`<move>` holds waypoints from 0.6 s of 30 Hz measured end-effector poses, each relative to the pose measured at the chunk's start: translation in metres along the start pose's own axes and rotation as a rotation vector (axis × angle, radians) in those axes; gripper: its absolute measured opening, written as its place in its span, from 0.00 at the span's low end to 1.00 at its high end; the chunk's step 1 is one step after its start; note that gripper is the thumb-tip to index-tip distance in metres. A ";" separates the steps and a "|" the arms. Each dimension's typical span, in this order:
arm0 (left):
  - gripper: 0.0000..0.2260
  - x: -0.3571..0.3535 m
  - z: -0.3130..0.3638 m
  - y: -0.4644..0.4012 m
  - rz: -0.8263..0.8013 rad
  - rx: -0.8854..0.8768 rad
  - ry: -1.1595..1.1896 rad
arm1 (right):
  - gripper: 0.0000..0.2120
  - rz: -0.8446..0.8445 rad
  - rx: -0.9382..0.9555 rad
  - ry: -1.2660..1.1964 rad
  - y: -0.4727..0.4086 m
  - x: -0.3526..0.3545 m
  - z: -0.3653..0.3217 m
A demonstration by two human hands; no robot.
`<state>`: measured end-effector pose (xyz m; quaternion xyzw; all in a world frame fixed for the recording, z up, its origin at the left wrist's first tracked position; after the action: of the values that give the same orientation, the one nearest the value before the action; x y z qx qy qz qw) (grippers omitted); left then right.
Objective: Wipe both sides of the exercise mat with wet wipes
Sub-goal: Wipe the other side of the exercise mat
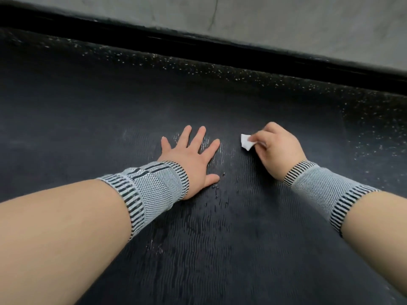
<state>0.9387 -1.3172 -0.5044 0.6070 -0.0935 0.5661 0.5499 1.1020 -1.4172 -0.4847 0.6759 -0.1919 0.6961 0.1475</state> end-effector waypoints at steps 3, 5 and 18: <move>0.36 0.001 0.002 -0.001 -0.016 0.001 0.000 | 0.09 -0.002 -0.006 0.020 -0.028 -0.003 0.007; 0.36 0.001 0.003 -0.002 -0.029 0.009 -0.008 | 0.10 0.031 -0.057 0.034 -0.063 -0.007 0.012; 0.37 0.000 0.002 -0.004 -0.037 0.015 -0.008 | 0.14 0.032 -0.120 0.082 -0.139 -0.014 0.020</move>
<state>0.9429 -1.3169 -0.5058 0.6150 -0.0802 0.5542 0.5551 1.1845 -1.3034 -0.4894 0.6338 -0.2379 0.7125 0.1846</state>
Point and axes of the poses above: each hand's wrist, its own y-axis away from the middle knuckle, its own x-axis out of the back of the hand, z = x × y, the point moved 4 cm from there along -y, towards the middle knuckle, and after that the axes turned 15 degrees about y, right-handed, at the moved point
